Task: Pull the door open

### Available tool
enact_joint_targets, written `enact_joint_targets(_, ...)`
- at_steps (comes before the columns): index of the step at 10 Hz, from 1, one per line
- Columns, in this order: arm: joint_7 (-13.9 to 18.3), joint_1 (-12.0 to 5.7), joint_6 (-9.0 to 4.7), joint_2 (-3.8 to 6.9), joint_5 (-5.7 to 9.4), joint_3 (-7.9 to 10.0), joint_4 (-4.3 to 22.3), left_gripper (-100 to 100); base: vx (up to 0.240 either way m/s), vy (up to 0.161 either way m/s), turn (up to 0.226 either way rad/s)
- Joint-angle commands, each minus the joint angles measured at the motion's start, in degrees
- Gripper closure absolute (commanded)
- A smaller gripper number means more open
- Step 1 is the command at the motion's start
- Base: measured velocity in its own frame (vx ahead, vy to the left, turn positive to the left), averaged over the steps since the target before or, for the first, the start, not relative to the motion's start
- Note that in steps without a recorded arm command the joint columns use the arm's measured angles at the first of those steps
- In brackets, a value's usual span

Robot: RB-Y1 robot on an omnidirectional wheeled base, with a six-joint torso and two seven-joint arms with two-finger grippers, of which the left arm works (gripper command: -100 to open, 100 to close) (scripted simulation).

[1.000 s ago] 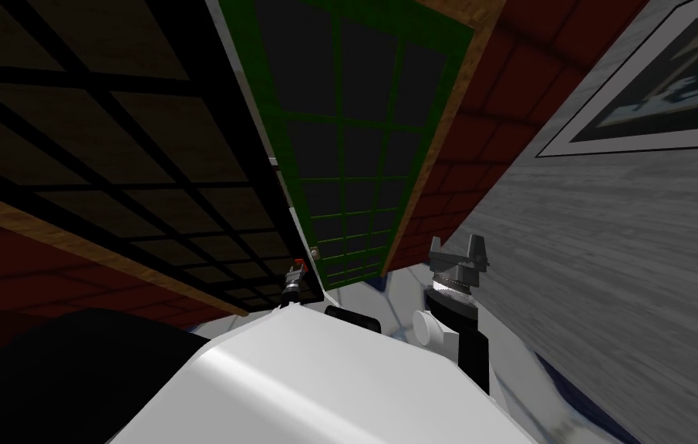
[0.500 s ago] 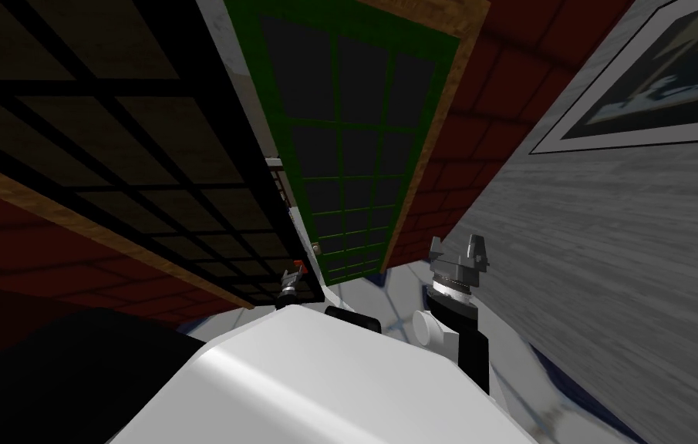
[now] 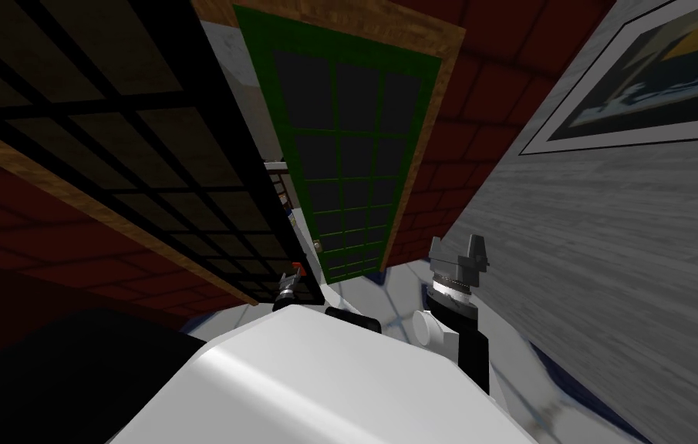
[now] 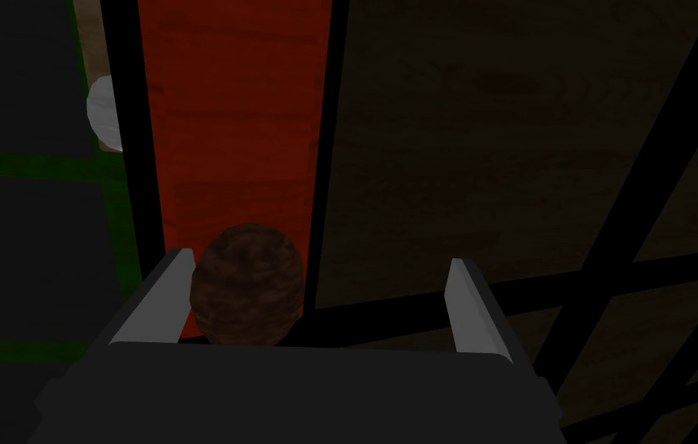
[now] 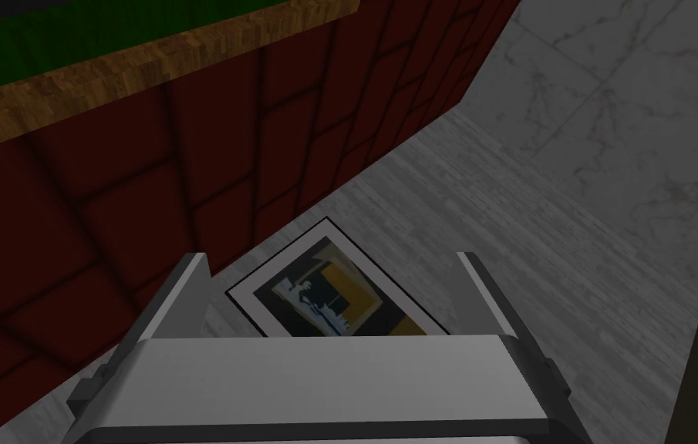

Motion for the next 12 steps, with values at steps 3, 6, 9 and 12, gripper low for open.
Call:
enact_joint_targets(3,0.37,2.75,2.12,-0.02,0.59,1.31,-2.6,100,-0.038,-0.001,0.001)
enact_joint_targets(6,0.37,2.75,2.12,-0.02,0.59,1.31,-2.6,100,0.009,0.006,-0.002)
enact_joint_targets(9,0.37,2.75,2.12,-0.02,0.59,1.31,-2.6,100,0.002,-0.002,0.0)
enact_joint_targets(12,4.73,2.58,1.69,-1.13,0.78,-1.62,-4.61,100,-0.039,-0.019,-0.055)
